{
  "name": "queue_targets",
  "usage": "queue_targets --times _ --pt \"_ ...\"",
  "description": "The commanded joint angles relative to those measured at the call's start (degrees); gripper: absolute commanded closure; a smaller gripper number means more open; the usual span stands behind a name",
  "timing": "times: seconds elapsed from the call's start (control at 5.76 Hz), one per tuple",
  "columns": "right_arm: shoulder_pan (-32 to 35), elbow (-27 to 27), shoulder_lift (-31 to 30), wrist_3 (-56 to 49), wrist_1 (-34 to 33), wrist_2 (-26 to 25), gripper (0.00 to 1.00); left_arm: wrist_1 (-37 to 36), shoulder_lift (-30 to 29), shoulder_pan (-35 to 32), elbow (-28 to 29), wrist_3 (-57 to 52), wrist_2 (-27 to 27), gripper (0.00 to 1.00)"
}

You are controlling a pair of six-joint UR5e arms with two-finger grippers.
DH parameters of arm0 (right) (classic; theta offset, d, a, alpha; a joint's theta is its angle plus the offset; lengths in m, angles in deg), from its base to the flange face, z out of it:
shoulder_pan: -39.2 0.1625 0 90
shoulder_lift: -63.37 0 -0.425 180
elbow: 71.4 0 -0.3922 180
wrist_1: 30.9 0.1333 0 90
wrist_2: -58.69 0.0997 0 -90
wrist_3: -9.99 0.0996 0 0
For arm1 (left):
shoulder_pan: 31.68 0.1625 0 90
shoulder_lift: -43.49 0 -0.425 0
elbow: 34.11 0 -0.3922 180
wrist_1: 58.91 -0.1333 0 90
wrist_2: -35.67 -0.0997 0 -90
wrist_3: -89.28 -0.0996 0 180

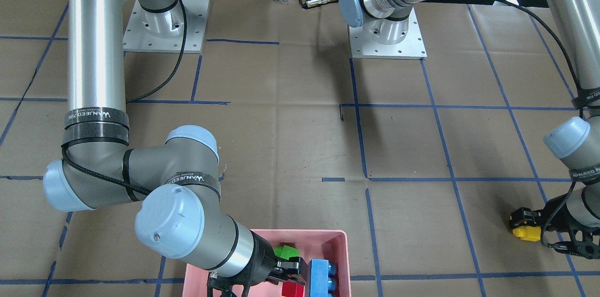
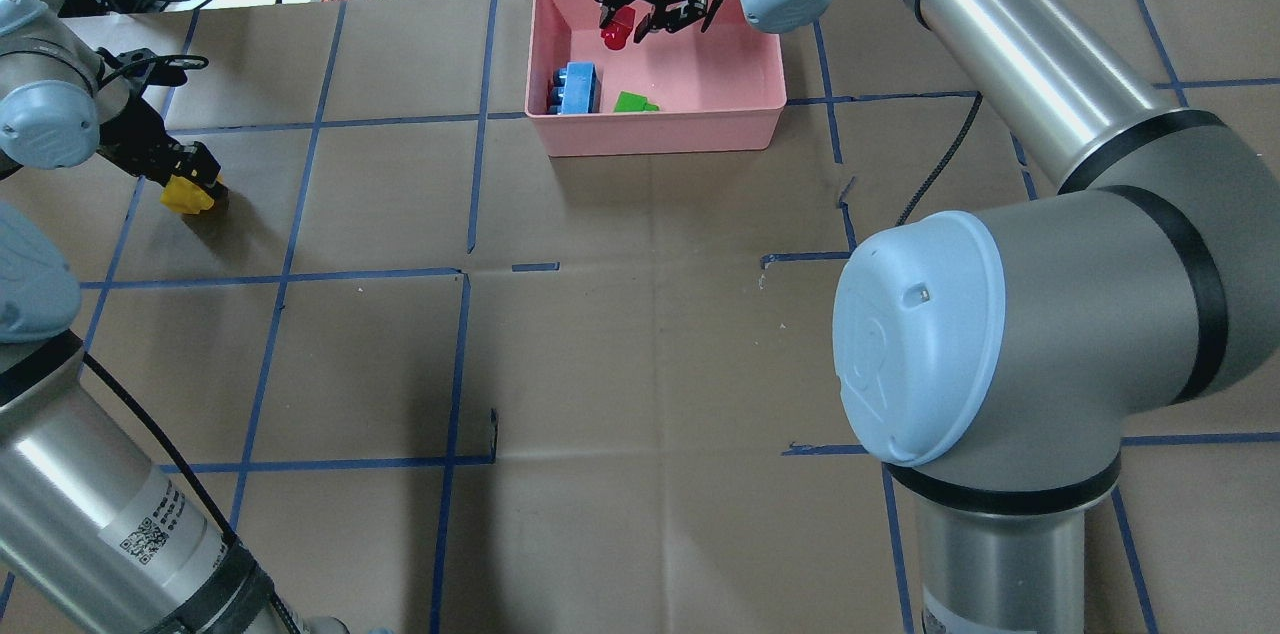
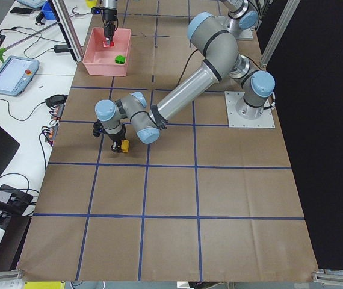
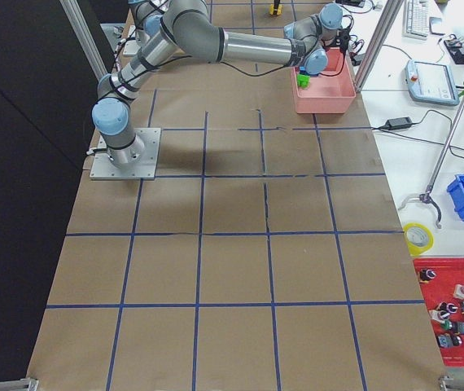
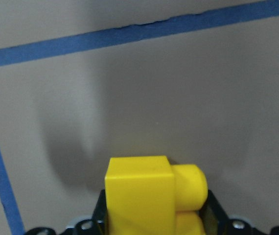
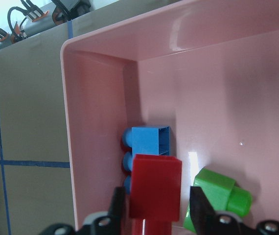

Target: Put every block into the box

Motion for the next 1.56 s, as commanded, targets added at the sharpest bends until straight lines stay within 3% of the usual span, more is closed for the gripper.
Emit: queue_targets --times 0.0,0.17,0.35,0.52,0.69,1.04,1.21,1.39 --pt "0.03 -0.55 -1.42 -0.84 0.41 -0.56 0.0 0.56 2.48 -0.62 1.19 0.01 -0.04 0.88" --pt "-0.49 -0.9 -3.69 -1.54 4.16 -1.09 0.0 3.69 6.77 -1.41 2.68 0.18 -0.13 0.9" --pt "-2.32 -3.69 -9.89 -10.51 16.03 -5.01 0.0 10.69 8.64 -4.29 8.35 1.75 -0.3 0.9" --pt "-4.61 -10.76 -17.87 -18.7 21.37 -12.1 0.01 18.67 8.05 -7.54 16.67 7.42 -0.48 0.9" --pt "-5.15 -22.75 -29.61 -18.95 20.38 -18.87 0.04 22.41 6.39 -12.53 22.93 16.44 0.04 0.9" --pt "-9.0 -48.41 -53.26 -19.22 12.6 -22.34 0.01 22.27 3.66 -26.49 25.8 36.11 1.09 0.9" --pt "-9.02 -57.76 -60.5 -19.22 10.11 -28.89 0.01 21.75 2.34 -31.78 26.5 44.05 1.19 0.9" --pt "-9.2 -59.51 -62.23 -19.3 11.91 -29.91 0.0 21.74 -0.8 -36.62 30.08 51.35 1.36 0.9"
